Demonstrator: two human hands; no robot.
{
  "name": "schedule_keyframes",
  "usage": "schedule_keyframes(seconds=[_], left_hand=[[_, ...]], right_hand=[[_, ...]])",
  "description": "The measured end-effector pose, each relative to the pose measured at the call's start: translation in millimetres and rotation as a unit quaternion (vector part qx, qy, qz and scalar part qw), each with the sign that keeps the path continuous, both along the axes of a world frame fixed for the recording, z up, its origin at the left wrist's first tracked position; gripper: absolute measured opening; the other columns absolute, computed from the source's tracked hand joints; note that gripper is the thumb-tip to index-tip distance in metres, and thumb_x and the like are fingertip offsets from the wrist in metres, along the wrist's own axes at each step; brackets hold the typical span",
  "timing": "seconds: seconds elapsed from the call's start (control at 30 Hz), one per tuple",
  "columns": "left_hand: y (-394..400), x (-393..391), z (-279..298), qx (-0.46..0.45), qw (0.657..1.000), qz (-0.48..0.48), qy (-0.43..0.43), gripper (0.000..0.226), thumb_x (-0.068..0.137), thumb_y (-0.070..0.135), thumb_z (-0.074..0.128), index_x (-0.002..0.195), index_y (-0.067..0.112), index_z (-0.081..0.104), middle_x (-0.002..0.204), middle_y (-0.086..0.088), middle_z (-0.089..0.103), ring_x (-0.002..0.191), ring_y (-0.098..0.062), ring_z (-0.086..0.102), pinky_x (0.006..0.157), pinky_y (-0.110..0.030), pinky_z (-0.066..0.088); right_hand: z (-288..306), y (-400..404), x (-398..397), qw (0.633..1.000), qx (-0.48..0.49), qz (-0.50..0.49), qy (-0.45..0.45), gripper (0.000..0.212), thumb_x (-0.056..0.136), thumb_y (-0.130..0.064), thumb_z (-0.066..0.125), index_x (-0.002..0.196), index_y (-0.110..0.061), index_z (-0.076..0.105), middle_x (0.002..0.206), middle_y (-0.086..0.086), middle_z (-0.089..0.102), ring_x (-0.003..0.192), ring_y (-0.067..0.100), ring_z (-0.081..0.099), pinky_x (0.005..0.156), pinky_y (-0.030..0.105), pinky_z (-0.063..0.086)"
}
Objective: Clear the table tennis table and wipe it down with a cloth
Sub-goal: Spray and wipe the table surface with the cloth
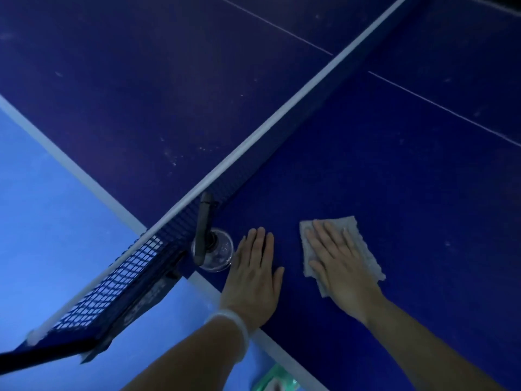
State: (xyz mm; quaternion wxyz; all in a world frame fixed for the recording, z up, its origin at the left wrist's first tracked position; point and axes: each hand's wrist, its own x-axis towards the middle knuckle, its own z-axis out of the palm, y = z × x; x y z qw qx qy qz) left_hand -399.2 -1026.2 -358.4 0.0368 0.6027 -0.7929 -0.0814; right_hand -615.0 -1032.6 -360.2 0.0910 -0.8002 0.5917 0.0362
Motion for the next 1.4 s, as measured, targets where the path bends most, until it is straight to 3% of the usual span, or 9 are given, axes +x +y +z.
schedule_keyframes(seconds=[0.07, 0.2, 0.3, 0.43, 0.7, 0.97, 1.07, 1.2, 1.4], left_hand=[[-0.8, -0.6, 0.2, -0.004, 1.0, -0.002, -0.001, 0.061, 0.097, 0.042, 0.03, 0.145, 0.005, 0.04, 0.151, -0.014, 0.038, 0.142, -0.026, 0.025, 0.115, -0.04, 0.014], [-0.1, -1.4, -0.7, -0.013, 1.0, -0.003, -0.016, 0.062, 0.096, 0.042, 0.029, 0.143, 0.003, 0.041, 0.15, -0.015, 0.039, 0.14, -0.028, 0.027, 0.119, -0.042, 0.018], [0.0, -1.1, -1.4, -0.012, 1.0, -0.007, -0.023, 0.063, 0.096, 0.041, 0.027, 0.144, 0.003, 0.041, 0.15, -0.015, 0.039, 0.14, -0.03, 0.03, 0.116, -0.044, 0.019], [0.7, 0.3, -2.8, -0.015, 1.0, -0.011, -0.015, 0.063, 0.101, 0.042, 0.02, 0.149, 0.004, 0.032, 0.156, -0.015, 0.029, 0.145, -0.03, 0.025, 0.118, -0.041, 0.011], [-0.2, 1.2, -5.5, 0.005, 1.0, -0.021, -0.001, 0.068, 0.098, 0.044, 0.018, 0.153, 0.004, 0.016, 0.16, -0.015, 0.015, 0.149, -0.029, 0.008, 0.122, -0.041, 0.003], [-0.8, 6.9, -7.3, -0.008, 0.999, -0.038, 0.031, 0.065, 0.1, 0.041, 0.028, 0.151, 0.001, 0.022, 0.157, -0.02, 0.022, 0.147, -0.034, 0.016, 0.12, -0.044, 0.01], [-2.0, 6.9, -10.3, -0.001, 0.999, -0.038, 0.024, 0.067, 0.1, 0.044, 0.021, 0.152, 0.002, 0.017, 0.159, -0.018, 0.017, 0.148, -0.032, 0.01, 0.121, -0.043, 0.006], [-1.7, 4.5, -8.5, 0.011, 0.999, -0.032, 0.022, 0.067, 0.1, 0.044, 0.023, 0.153, 0.004, 0.013, 0.16, -0.016, 0.012, 0.149, -0.03, 0.005, 0.122, -0.042, 0.003], [-1.2, -18.8, 9.3, 0.0, 0.997, -0.055, 0.046, 0.07, 0.099, 0.04, 0.04, 0.154, 0.007, 0.013, 0.159, -0.023, 0.009, 0.148, -0.037, 0.003, 0.122, -0.047, 0.002]], right_hand=[[4.5, 1.3, -43.4, 0.989, 0.002, -0.137, 0.058, 0.053, 0.102, -0.033, 0.028, 0.151, -0.013, 0.028, 0.163, 0.012, -0.008, 0.15, 0.03, -0.01, 0.12, 0.051, 0.004], [20.4, 0.8, -42.5, 0.886, 0.009, -0.464, 0.028, 0.06, 0.103, -0.034, 0.022, 0.156, -0.016, 0.0, 0.164, 0.007, -0.007, 0.15, 0.024, -0.006, 0.12, 0.05, 0.002], [11.5, 22.2, 23.7, 0.953, -0.013, -0.299, 0.046, 0.076, 0.094, -0.041, 0.05, 0.155, -0.013, 0.014, 0.162, 0.015, -0.004, 0.149, 0.035, -0.005, 0.118, 0.056, 0.005], [-0.9, 86.7, 41.8, 0.991, -0.029, -0.121, 0.05, 0.068, 0.098, -0.036, 0.042, 0.155, -0.011, 0.017, 0.163, 0.009, 0.004, 0.151, 0.028, -0.001, 0.12, 0.053, 0.004], [15.6, 129.6, -36.8, 0.827, -0.018, -0.561, -0.026, 0.057, 0.103, -0.035, 0.024, 0.156, -0.019, 0.009, 0.164, 0.003, 0.002, 0.15, 0.019, -0.003, 0.121, 0.048, 0.001], [8.3, 157.6, 99.9, 0.966, -0.01, -0.258, 0.01, 0.059, 0.102, -0.035, 0.011, 0.15, -0.01, 0.034, 0.161, 0.007, 0.021, 0.149, 0.027, 0.018, 0.117, 0.05, 0.018], [12.8, 193.0, 42.2, 0.943, -0.007, -0.33, 0.052, 0.069, 0.098, -0.038, 0.005, 0.143, -0.009, 0.048, 0.158, 0.006, 0.025, 0.146, 0.028, 0.028, 0.118, 0.048, 0.016], [11.1, 217.9, -4.4, 0.879, -0.005, -0.475, 0.034, 0.066, 0.091, -0.047, -0.009, 0.152, -0.023, -0.003, 0.162, -0.003, -0.004, 0.149, 0.012, -0.01, 0.123, 0.04, -0.004], [7.6, 203.9, -3.9, 0.868, -0.019, -0.496, 0.025, 0.065, 0.093, -0.046, -0.01, 0.153, -0.021, -0.006, 0.162, -0.003, -0.009, 0.149, 0.013, -0.012, 0.122, 0.04, -0.008]])
